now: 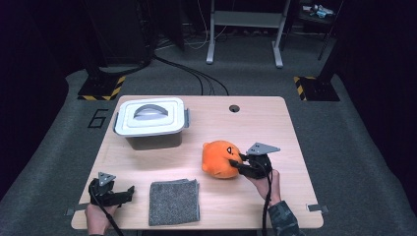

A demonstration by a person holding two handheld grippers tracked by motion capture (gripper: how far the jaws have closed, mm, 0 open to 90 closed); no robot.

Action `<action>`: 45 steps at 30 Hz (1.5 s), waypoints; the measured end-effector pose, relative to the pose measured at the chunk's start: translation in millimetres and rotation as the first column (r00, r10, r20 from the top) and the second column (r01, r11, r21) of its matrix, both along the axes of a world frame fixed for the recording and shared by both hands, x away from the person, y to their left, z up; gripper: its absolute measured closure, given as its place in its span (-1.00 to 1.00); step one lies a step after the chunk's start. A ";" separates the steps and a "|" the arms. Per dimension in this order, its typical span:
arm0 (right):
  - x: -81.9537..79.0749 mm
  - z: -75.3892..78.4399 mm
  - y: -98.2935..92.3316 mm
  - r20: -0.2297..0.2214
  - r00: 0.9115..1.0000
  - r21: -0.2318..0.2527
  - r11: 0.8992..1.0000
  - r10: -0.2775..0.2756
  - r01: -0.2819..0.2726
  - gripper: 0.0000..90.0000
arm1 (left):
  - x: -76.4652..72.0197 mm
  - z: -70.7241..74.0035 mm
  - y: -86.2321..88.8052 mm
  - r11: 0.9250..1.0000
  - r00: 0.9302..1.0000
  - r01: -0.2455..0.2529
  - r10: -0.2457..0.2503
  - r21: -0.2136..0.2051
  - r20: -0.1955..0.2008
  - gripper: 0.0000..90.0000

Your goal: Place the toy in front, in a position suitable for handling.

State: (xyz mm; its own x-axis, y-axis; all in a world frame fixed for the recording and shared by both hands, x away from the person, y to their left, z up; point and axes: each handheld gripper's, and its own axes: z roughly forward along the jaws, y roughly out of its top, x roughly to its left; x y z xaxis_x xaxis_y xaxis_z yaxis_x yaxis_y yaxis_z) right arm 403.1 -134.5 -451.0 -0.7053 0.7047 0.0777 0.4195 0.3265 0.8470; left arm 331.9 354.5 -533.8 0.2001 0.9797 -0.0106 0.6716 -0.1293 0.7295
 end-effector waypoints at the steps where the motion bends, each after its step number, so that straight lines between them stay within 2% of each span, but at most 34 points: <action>1: 0.8 0.7 0.0 0.001 1.000 0.005 1.000 -0.003 0.003 0.37 | 0.0 0.0 0.0 1.000 1.000 0.000 0.000 0.001 0.000 -1.00; 6: 8.8 4.7 1.2 0.012 1.000 0.001 1.000 -0.014 0.014 0.37 | -0.3 0.7 0.3 1.000 1.000 0.004 -0.004 0.000 -0.010 -1.00; 10: 14.9 5.8 3.6 0.018 1.000 -0.003 1.000 -0.015 0.015 0.37 | -0.1 0.0 -0.1 1.000 1.000 -0.001 0.001 -0.001 -0.001 -1.00; 17: 27.6 4.9 7.1 0.032 0.999 -0.017 1.000 -0.021 0.022 0.36 | -0.1 0.0 -0.1 1.000 1.000 -0.001 0.001 -0.001 -0.001 -1.00; 26: 38.6 4.2 9.9 0.036 0.998 -0.007 0.999 -0.046 0.047 0.35 | -0.1 0.0 -0.1 1.000 1.000 -0.001 0.001 -0.001 -0.001 -1.00; 45: 65.9 -1.2 22.9 0.049 0.997 -0.007 0.998 -0.062 0.063 0.33 | -0.2 0.2 -0.1 1.000 1.000 0.000 0.000 0.002 -0.002 -1.00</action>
State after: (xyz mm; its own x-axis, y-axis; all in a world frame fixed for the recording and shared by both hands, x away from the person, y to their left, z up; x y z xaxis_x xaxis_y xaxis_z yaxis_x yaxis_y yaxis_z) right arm 469.0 -111.6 -452.1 -0.6626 0.7480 0.0382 0.3976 0.3082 0.8642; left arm 331.7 354.4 -533.6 0.1999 0.9798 -0.0093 0.6734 -0.1305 0.7277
